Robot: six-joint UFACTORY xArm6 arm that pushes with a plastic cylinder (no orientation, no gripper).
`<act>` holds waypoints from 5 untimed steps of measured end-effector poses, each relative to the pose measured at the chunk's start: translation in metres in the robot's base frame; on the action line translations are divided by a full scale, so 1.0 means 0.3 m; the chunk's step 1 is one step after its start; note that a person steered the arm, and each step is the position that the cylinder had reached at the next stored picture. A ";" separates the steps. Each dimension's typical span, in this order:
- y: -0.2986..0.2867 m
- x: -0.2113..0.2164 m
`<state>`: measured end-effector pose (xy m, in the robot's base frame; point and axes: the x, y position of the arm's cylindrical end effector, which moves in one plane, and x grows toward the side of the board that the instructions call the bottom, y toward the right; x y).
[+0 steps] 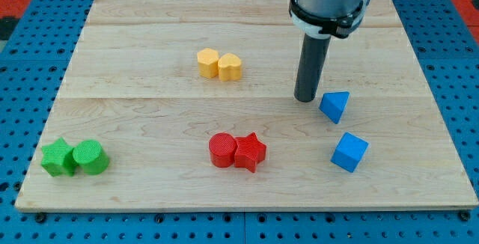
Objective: Move the blue triangle closer to yellow heart
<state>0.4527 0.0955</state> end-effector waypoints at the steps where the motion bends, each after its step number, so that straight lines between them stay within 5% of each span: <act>1: 0.010 -0.013; 2: 0.077 -0.111; 4: 0.298 0.086; 5: 0.231 0.143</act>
<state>0.4955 0.1648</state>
